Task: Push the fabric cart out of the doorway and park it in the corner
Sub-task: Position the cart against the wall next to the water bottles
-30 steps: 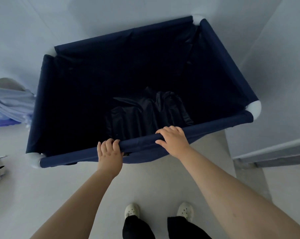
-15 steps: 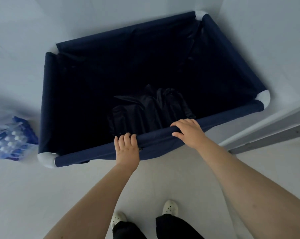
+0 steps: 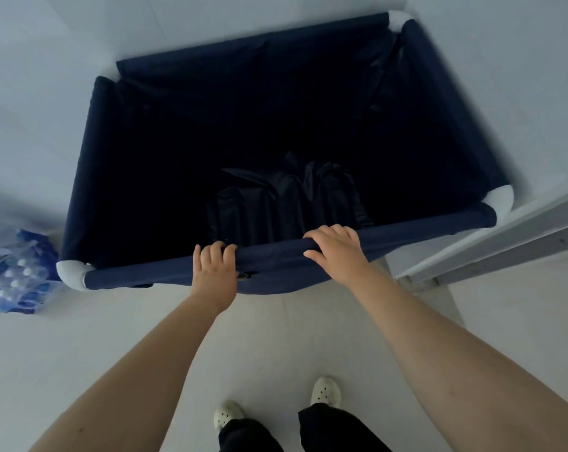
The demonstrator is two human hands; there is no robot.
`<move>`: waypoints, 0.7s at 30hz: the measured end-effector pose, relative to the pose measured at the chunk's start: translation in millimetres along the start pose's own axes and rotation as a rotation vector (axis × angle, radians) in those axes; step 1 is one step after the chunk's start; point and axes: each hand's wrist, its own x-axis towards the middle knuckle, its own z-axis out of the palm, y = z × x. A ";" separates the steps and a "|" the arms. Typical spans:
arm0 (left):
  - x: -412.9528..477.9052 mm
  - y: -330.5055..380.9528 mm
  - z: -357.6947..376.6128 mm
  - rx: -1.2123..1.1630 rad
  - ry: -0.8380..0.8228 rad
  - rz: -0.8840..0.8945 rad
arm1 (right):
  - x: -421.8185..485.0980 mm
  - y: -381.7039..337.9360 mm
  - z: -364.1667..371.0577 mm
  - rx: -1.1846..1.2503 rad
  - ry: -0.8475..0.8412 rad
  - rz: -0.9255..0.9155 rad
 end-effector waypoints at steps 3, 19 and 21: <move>11.4 2.1 -3.7 0.015 0.001 0.009 | 14.5 7.3 -5.9 0.011 -0.020 -0.002; 17.8 4.8 -0.1 0.010 0.080 0.045 | 25.0 18.3 -11.3 -0.014 -0.063 -0.007; 16.3 -1.2 2.5 -0.031 0.104 0.090 | 24.4 17.2 -13.0 -0.015 -0.071 0.001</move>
